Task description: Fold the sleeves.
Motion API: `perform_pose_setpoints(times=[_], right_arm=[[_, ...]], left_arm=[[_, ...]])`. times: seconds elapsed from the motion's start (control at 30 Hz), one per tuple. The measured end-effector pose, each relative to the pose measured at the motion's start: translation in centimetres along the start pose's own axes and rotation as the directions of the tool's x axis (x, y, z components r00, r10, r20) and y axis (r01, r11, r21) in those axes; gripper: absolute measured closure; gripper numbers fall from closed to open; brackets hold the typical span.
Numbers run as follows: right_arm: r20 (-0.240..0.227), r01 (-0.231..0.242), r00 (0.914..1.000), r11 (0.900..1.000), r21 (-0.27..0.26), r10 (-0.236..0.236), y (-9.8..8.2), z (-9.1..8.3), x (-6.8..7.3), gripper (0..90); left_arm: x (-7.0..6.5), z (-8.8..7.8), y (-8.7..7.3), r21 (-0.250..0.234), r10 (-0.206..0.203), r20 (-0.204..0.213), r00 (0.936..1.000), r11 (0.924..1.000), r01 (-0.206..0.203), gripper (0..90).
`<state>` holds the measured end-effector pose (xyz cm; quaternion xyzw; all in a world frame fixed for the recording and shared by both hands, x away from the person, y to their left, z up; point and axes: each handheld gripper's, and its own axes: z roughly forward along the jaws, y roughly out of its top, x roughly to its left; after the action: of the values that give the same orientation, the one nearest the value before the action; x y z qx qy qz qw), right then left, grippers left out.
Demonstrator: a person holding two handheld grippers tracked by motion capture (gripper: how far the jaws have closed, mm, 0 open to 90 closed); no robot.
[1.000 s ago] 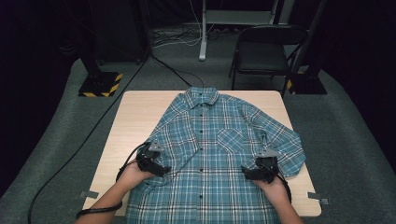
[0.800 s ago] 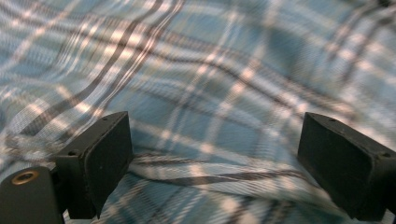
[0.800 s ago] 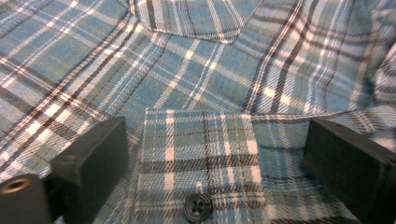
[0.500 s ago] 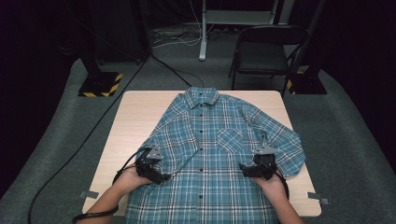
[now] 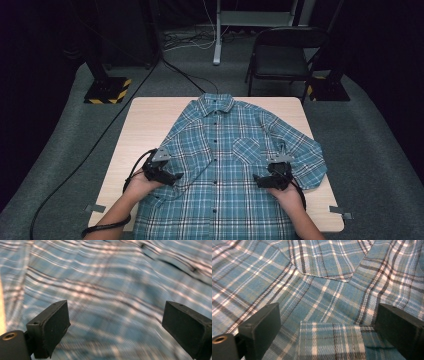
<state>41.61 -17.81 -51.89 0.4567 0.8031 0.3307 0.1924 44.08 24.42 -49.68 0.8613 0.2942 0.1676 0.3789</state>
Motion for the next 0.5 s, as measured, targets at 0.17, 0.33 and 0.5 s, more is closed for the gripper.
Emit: perform_pose_setpoints(times=[0.17,0.33,0.5], right_arm=[[-0.006,0.027,0.9996,1.0,0.009,-0.027,0.0,0.0,0.5,3.9],[-0.021,0.031,0.9993,0.999,0.017,-0.031,-0.6,0.1,0.2,3.2],[-0.025,0.036,0.999,0.999,-0.002,-0.036,-1.0,-0.1,0.3,2.2]], left_arm=[[0.6,2.3,-1.1,0.099,-0.04,-0.026,0.9989,0.9942,0.042,7.9],[1.1,2.2,-2.2,0.046,-0.082,0.012,0.9965,0.9956,0.082,7.1],[1.0,2.1,-2.3,0.041,-0.094,0.002,0.9956,0.9947,0.094,7.3]])
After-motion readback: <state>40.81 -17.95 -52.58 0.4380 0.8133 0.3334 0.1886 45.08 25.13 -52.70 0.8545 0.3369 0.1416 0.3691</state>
